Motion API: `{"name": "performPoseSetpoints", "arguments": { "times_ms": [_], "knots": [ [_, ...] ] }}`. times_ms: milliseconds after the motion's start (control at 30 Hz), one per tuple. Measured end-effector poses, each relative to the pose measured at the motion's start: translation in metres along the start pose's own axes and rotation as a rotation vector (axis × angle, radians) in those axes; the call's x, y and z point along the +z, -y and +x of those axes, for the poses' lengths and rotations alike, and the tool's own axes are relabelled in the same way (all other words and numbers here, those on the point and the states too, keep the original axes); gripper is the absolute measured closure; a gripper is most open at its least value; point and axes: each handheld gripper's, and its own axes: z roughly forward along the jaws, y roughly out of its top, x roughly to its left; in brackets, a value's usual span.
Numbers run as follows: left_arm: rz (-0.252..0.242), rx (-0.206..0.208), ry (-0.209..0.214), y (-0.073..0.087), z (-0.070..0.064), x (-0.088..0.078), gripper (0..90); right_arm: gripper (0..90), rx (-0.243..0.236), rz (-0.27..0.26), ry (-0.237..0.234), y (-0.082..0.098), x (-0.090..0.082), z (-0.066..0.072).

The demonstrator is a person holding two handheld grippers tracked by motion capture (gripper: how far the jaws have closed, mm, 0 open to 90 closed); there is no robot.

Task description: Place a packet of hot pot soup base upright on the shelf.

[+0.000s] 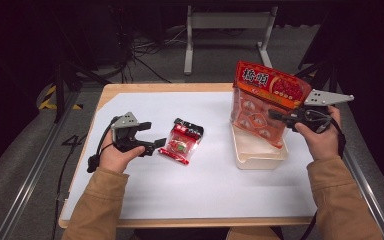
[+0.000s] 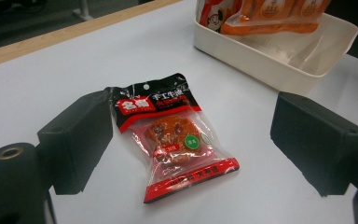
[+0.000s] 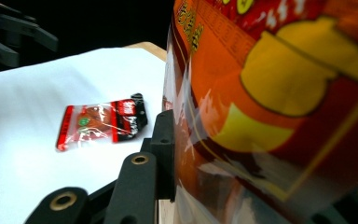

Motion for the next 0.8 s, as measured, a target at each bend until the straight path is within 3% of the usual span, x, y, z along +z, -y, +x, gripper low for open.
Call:
{"name": "performPoseSetpoints", "arguments": {
  "times_ms": [133, 333, 567, 800],
  "knots": [
    [-0.001, 0.003, -0.001, 0.000, 0.001, -0.001, 14.0, 69.8, 0.014, 0.024, 0.037, 0.004, 0.004, 0.000],
    [0.001, 0.001, 0.001, 0.000, 0.000, 0.000, 14.0, 69.7, 0.023, 0.044, 0.046, 0.010, 0.009, 0.001],
    [0.006, 0.006, 0.005, 0.000, -0.002, 0.002, 13.9, 69.7, 0.051, 0.041, 0.042, 0.021, 0.011, -0.002],
    [0.007, 0.004, 0.008, -0.001, -0.003, 0.003, 14.0, 69.7, 0.076, 0.107, 0.011, 0.041, 0.028, -0.003]
  ]
}}
